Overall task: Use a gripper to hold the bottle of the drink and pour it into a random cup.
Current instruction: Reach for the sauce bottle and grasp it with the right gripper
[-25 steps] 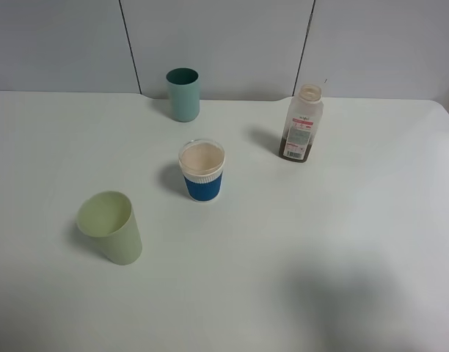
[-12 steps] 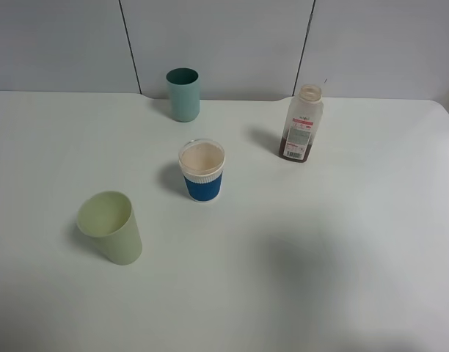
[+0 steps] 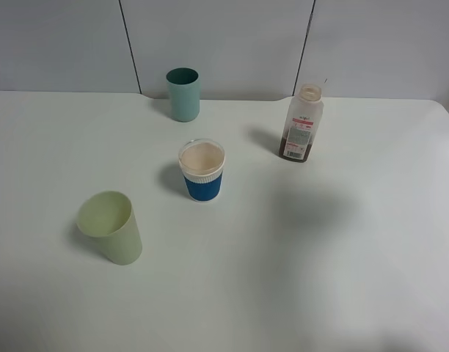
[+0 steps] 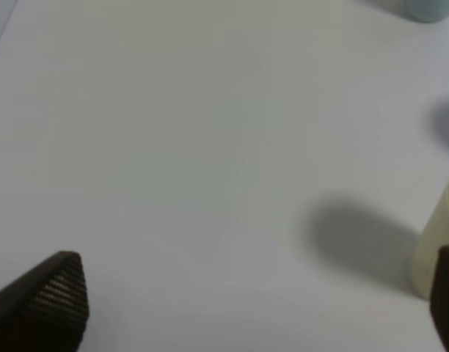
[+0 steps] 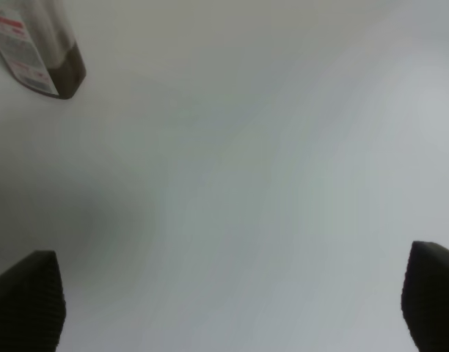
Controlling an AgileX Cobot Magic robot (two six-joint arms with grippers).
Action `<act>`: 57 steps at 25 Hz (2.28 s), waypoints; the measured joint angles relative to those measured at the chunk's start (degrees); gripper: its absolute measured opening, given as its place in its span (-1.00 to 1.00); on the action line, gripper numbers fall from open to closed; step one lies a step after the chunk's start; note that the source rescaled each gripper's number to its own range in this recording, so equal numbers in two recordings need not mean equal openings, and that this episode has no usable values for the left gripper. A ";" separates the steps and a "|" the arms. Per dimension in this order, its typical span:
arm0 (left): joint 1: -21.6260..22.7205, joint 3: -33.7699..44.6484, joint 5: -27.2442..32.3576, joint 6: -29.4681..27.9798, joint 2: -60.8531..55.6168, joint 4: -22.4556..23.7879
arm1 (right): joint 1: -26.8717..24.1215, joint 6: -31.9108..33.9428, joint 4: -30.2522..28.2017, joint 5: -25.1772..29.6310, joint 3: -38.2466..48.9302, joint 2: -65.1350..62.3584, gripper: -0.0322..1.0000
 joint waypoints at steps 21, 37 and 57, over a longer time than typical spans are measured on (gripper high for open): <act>0.00 0.00 0.00 0.00 0.00 0.00 | 1.77 0.69 7.65 0.45 0.00 7.50 0.75; 0.00 0.00 0.00 0.00 0.00 0.00 | 7.36 20.99 -17.05 -2.18 0.00 17.31 0.75; 0.00 0.00 0.00 0.00 0.00 0.00 | 7.36 20.59 -27.56 -24.71 -0.01 35.28 0.64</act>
